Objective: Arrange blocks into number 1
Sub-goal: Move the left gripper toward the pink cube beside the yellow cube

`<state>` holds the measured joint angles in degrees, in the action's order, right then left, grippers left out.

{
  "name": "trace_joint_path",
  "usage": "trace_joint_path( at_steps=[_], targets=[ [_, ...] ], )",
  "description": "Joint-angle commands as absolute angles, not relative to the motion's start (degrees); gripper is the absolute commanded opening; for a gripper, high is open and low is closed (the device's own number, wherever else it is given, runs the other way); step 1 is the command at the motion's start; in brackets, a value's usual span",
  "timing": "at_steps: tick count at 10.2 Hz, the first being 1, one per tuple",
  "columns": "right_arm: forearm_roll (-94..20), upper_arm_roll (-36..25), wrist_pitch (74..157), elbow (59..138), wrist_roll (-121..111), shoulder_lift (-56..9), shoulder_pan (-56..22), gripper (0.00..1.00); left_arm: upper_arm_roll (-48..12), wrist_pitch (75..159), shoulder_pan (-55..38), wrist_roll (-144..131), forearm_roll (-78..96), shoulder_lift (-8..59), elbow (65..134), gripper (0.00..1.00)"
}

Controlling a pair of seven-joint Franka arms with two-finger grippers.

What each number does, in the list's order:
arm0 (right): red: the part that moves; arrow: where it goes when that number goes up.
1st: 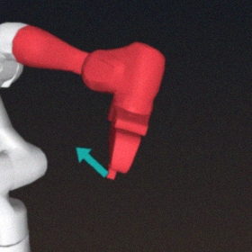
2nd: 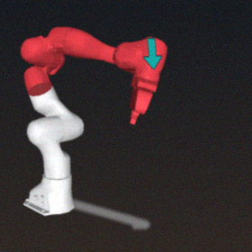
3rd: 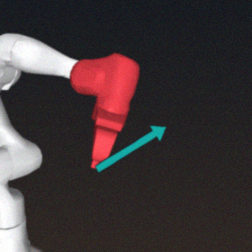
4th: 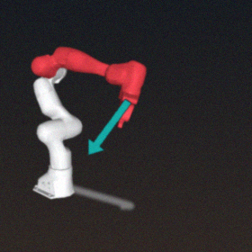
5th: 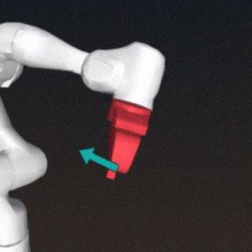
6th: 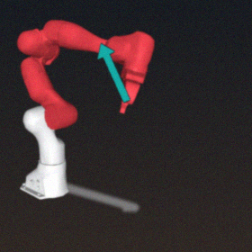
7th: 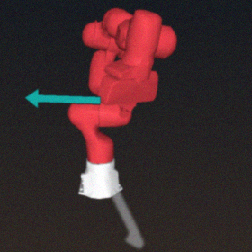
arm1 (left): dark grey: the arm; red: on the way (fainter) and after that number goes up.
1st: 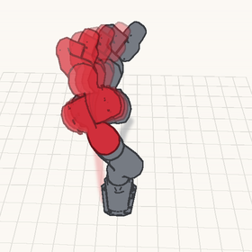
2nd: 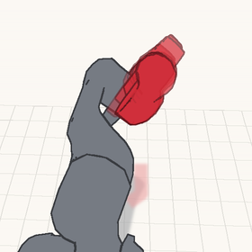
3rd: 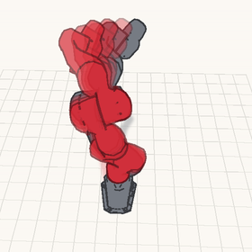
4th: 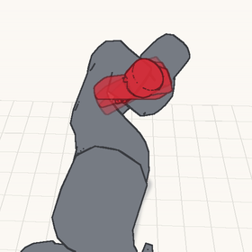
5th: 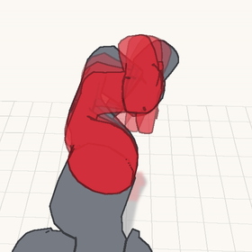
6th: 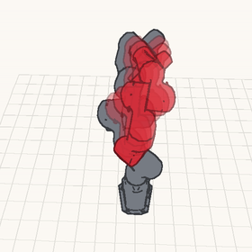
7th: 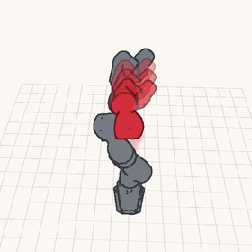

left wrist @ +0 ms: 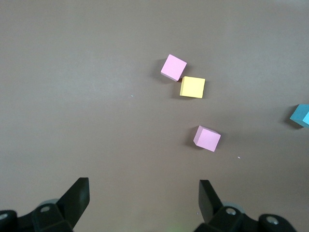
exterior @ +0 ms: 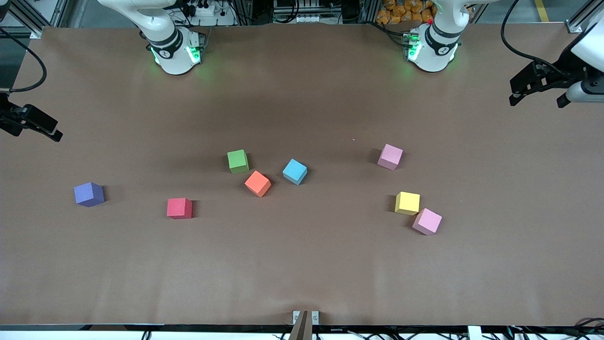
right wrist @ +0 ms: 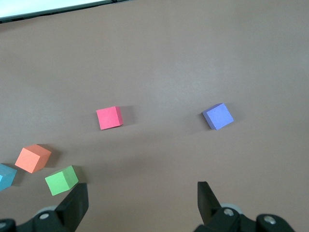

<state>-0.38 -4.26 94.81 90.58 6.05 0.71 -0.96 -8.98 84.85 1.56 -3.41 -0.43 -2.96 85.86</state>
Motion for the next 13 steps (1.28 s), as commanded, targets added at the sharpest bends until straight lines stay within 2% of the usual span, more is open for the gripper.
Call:
trace_joint_path(
  at_steps=[1, 6, 9, 13],
  targets=[
    [-0.8, -4.0, 94.0, 90.5, 5.6, 1.4, -0.6, 1.00, -9.3, 83.4, 2.3, -3.8, 0.7, -3.4, 85.3, 1.00],
    [-0.7, -3.7, 94.0, 90.4, 9.8, 1.2, -2.0, 1.00, -9.2, 83.4, 2.1, -5.3, 0.9, -1.1, 86.0, 1.00],
    [1.2, -3.5, 94.1, 90.4, 10.7, 1.2, -2.8, 1.00, -9.2, 84.1, 1.5, -8.1, 1.6, 5.5, 85.7, 1.00],
    [1.1, -3.5, 94.0, 90.5, 10.4, 0.8, -2.6, 1.00, -9.2, 92.4, -2.0, -19.2, 1.8, 15.8, 85.5, 1.00]
  ],
)
